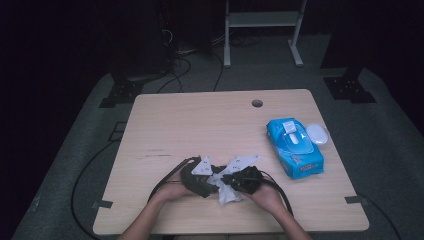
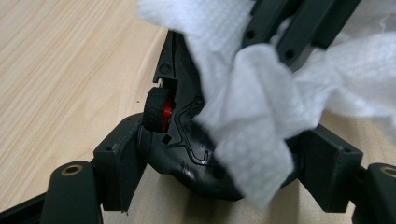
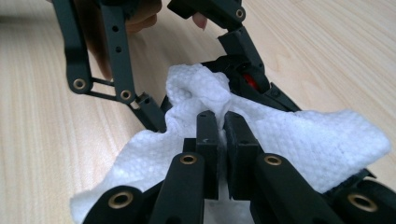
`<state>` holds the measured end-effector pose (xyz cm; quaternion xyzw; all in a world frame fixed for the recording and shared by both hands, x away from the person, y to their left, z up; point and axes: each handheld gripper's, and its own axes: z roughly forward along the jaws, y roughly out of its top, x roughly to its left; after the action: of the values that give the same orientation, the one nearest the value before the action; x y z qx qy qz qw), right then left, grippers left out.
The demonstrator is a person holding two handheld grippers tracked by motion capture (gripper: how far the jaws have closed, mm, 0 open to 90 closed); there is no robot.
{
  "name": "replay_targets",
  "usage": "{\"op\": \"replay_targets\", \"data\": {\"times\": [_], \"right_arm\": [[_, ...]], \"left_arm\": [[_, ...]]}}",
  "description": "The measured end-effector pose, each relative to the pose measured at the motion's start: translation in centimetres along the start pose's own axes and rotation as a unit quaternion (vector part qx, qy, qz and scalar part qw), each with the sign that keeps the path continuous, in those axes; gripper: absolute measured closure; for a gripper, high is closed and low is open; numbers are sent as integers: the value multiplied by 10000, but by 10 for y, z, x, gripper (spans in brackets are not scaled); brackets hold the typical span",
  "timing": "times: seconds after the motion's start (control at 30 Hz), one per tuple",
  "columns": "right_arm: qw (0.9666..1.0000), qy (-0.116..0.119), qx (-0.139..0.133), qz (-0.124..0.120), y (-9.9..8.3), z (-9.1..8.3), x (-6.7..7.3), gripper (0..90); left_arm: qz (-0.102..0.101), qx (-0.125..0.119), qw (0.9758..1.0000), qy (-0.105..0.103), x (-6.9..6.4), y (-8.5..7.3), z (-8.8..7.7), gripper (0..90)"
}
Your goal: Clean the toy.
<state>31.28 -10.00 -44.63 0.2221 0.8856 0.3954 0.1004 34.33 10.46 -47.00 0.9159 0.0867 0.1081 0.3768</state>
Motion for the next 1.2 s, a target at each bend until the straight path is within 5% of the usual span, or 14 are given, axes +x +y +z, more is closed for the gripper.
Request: {"op": "replay_targets", "data": {"times": [0.2, 0.47, 0.73, 1.0, 1.2], "right_arm": [[9999, 106, 1, -126, 4, 7, 9, 848], [9999, -113, -53, 82, -9, -9, -8, 849], [9999, 20, -78, -119, 6, 10, 7, 848], [9982, -494, -226, 248, -1, -1, -19, 849], [9985, -425, -270, 205, 5, 5, -13, 849]], "left_arm": [[-17, -6, 10000, 12, -1, -1, 1, 243], [-19, -39, 10000, -18, 0, 0, 1, 243], [-6, -20, 10000, -29, -2, 1, 1, 243], [-18, -24, 10000, -35, 0, -1, 0, 242], [25, -37, 10000, -61, -3, 3, 2, 243]]}}
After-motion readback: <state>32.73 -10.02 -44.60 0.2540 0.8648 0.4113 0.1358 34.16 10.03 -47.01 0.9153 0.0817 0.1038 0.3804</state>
